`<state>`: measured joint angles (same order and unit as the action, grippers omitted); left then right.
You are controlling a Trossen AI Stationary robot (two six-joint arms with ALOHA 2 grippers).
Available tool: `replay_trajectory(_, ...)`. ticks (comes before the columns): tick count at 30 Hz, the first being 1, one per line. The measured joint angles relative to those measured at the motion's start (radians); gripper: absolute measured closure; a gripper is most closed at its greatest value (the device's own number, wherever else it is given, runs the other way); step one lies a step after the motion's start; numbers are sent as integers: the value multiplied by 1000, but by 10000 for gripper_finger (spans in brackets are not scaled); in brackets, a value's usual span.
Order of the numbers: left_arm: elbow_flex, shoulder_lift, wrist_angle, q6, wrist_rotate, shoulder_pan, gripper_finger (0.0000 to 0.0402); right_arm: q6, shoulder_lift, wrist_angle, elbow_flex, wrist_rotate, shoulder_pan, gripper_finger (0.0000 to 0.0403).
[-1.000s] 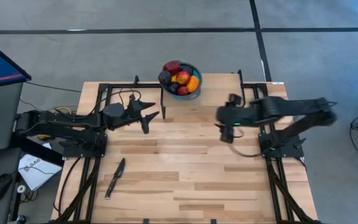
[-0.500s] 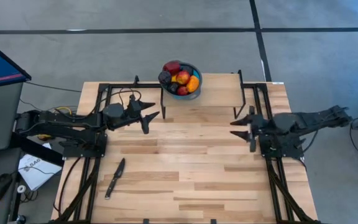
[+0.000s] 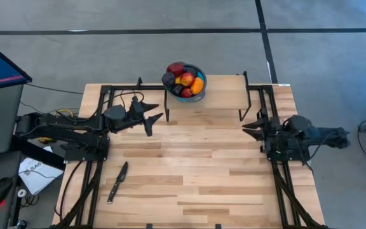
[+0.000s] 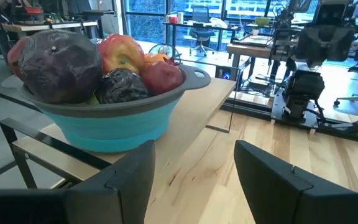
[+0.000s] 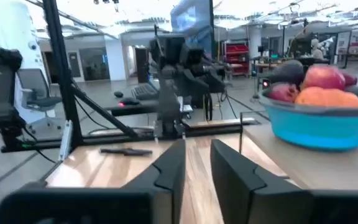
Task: Pick & Place Fruit
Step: Return to Home Position
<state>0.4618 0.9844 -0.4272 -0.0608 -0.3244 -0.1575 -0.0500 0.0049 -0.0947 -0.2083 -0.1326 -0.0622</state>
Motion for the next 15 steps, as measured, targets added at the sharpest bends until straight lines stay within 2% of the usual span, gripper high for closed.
replay_trajectory(2, 0, 0, -3, 0, 0, 0, 189, -2, 22, 61, 28, 53, 36, 348)
replay_trajectory(7, 1, 0, -2, 0, 0, -1, 189, -20, 25, 81, 58, 164, 105, 378)
replay_trajectory(11, 1, 0, -1, 0, 0, -1, 189, -45, 12, 85, 83, 185, 108, 399)
replay_trajectory(15, 1, 0, -1, 0, 0, -1, 189, -56, 0, 90, 136, 187, 91, 397)
